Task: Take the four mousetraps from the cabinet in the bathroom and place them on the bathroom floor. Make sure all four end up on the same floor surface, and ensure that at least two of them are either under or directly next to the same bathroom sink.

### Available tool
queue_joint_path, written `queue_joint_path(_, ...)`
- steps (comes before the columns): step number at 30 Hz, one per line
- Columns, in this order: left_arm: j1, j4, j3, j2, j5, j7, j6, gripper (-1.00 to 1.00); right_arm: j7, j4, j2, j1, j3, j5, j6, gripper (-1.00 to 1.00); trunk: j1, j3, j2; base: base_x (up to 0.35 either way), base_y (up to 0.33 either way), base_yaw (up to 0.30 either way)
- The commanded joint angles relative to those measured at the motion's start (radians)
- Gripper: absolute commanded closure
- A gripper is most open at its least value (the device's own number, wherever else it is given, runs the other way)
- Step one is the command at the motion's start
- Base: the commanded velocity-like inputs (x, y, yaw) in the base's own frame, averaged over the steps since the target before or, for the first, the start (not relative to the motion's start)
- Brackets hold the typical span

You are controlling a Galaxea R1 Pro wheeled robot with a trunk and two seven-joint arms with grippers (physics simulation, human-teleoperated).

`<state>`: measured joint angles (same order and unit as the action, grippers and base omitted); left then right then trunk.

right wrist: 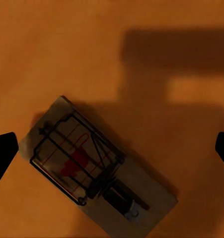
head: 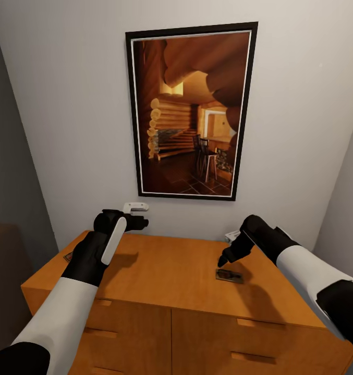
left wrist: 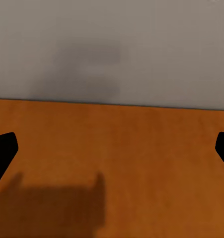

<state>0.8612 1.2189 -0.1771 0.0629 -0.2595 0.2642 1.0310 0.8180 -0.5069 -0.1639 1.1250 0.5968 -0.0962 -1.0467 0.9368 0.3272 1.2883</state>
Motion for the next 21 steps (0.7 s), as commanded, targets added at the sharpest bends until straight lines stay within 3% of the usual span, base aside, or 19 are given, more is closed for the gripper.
queue_joint_path(1, 0.001, 0.001, -0.001, 0.000, -0.010, 0.010, 0.003, -1.00, 0.010, -0.002, 0.001, 0.001, 0.004, -0.010, -0.001, -1.00, 0.000, 0.001, 0.001, 0.000, 0.000, 0.000)
queue_joint_path(21, 0.001, -0.001, -0.001, 0.000, -0.010, 0.009, 0.003, -1.00, 0.010, -0.001, 0.010, 0.001, 0.008, -0.011, -0.001, -1.00, 0.000, 0.001, 0.001, 0.000, 0.000, 0.000)
